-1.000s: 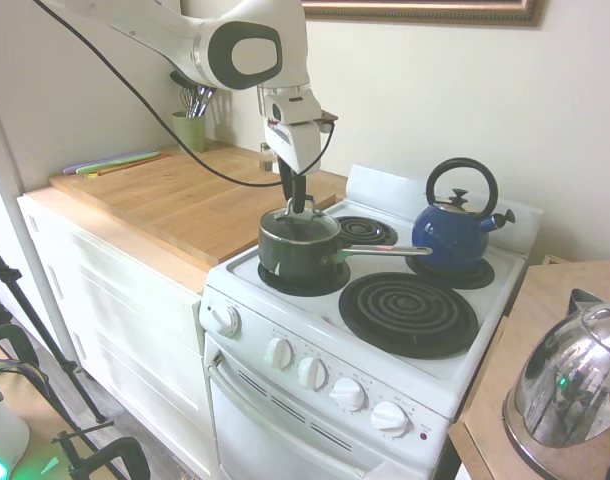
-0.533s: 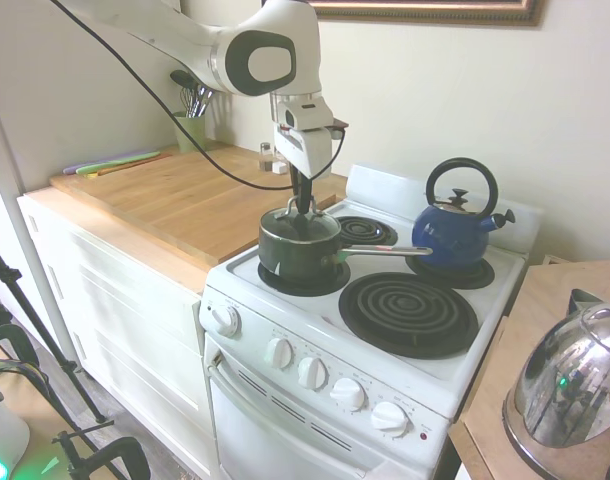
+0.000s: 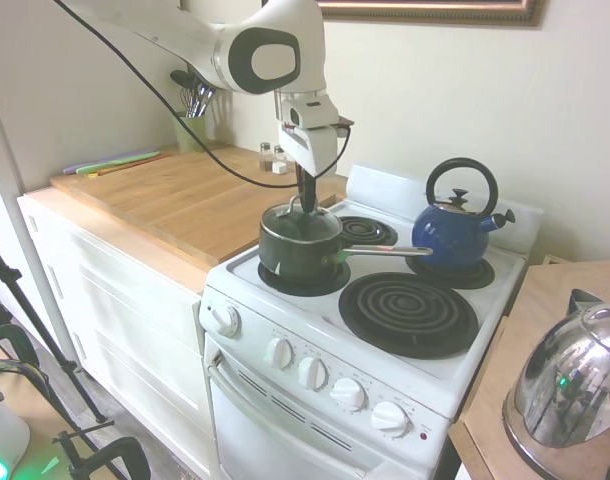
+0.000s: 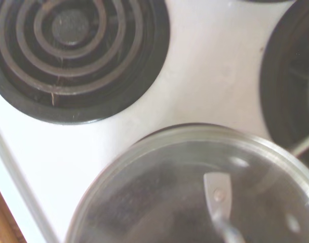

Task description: Uncover the lid of the pot

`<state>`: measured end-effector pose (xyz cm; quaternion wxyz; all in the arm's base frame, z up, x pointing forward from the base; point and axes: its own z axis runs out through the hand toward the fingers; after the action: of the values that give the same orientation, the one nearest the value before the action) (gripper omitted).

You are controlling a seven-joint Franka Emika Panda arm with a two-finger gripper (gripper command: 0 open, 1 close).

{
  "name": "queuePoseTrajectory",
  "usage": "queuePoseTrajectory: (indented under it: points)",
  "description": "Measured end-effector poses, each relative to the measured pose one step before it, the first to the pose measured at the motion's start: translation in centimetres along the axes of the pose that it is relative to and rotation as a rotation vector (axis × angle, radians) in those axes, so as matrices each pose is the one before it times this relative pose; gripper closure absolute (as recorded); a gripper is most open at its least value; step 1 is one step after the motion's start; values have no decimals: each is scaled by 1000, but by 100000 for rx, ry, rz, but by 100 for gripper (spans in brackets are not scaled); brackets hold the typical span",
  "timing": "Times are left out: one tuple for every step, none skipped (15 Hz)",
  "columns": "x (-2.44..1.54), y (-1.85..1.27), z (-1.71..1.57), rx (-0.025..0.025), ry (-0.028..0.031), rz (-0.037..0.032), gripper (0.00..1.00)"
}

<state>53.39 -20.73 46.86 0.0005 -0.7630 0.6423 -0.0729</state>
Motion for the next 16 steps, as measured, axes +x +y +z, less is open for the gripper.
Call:
queuePoseTrajectory:
  points:
    - [-222, 449, -1130, 1194, 1332, -691, 100]
    - [-624, 394, -1165, 1001, 1586, -1228, 100]
    - [-1261, 223, -1368, 859, 2353, -1460, 100]
    - [-1898, -110, -1542, 826, 2789, -1323, 100]
    - [-2271, -445, -1627, 640, 2399, -1233, 100]
    - [-2739, -751, -1654, 214, 2439, -1470, 100]
    - [-3082, -976, -1630, 226, 2561, -1598, 100]
    - [-3176, -1098, -1298, -152, 2249, -1582, 100]
    - [-3097, -1232, -1076, -1052, 1744, -2043, 100]
    - [-2727, -1575, -832, -1729, 780, -2454, 100]
    - [-1733, -1766, -149, -2125, -88, -2021, 100]
    - [-1196, -1814, 701, -2287, -452, -1901, 100]
    - [-730, -1723, 1593, -2371, -52, -1547, 100]
    - [-473, -1338, 1835, -2529, 89, -1169, 100]
    - [-482, -1184, 1767, -2386, -170, -1252, 100]
    - [-542, -1119, 1603, -2143, -165, -1323, 100]
